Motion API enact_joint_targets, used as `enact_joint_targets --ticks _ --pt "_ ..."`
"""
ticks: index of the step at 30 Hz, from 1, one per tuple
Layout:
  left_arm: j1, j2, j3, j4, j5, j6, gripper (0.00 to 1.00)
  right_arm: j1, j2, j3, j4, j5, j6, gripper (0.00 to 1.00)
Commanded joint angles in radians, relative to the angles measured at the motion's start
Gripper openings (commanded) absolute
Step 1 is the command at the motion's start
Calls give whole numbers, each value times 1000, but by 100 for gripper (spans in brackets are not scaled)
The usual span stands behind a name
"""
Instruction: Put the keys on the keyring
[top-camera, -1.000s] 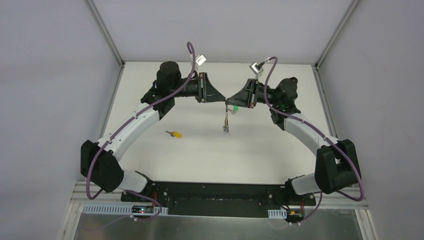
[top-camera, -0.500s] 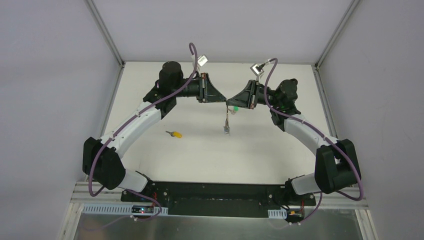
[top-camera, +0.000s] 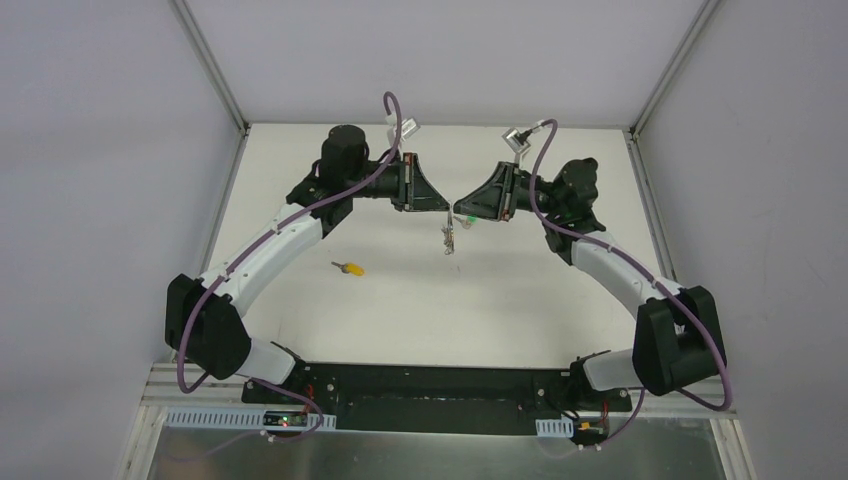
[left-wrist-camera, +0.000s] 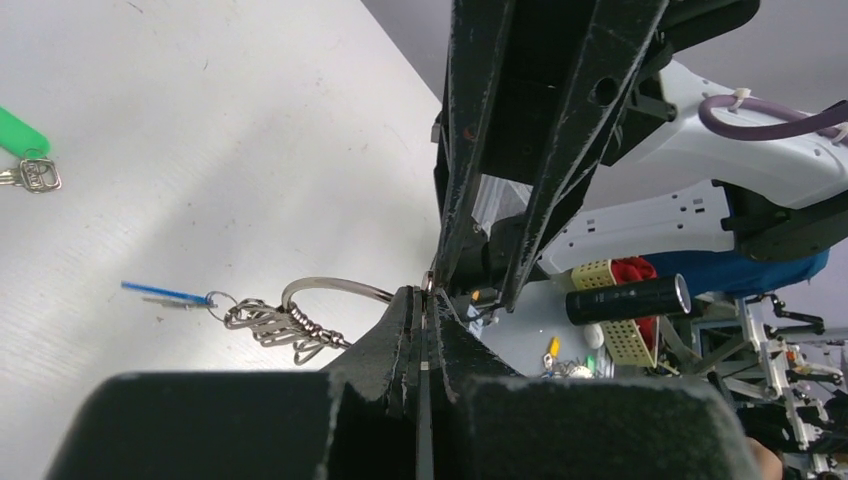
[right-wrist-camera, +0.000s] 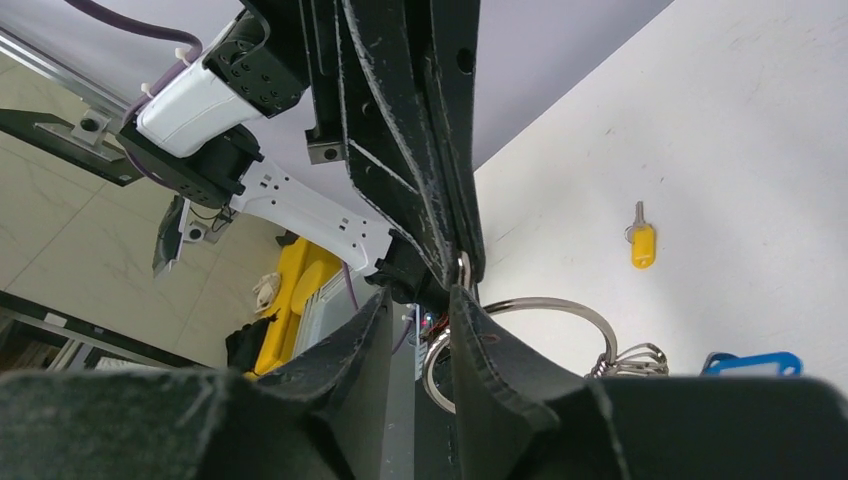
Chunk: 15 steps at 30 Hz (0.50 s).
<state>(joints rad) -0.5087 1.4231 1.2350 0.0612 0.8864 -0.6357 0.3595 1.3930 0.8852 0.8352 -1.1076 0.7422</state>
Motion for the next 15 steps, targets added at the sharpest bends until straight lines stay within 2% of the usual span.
enact_joint_targets --ticks 1,8,12,15 --pt "3 -38 26 -19 39 78 0 -15 -59 -2 -26 -10 -85 30" --pt "4 -89 26 -155 45 251 0 -40 -90 1 -158 6 -220 31" --pt "3 -124 42 -273 14 361 0 -51 -109 45 -383 44 -394 45" --pt "2 -140 65 -381 -10 438 0 -56 -129 61 -501 75 -519 50"
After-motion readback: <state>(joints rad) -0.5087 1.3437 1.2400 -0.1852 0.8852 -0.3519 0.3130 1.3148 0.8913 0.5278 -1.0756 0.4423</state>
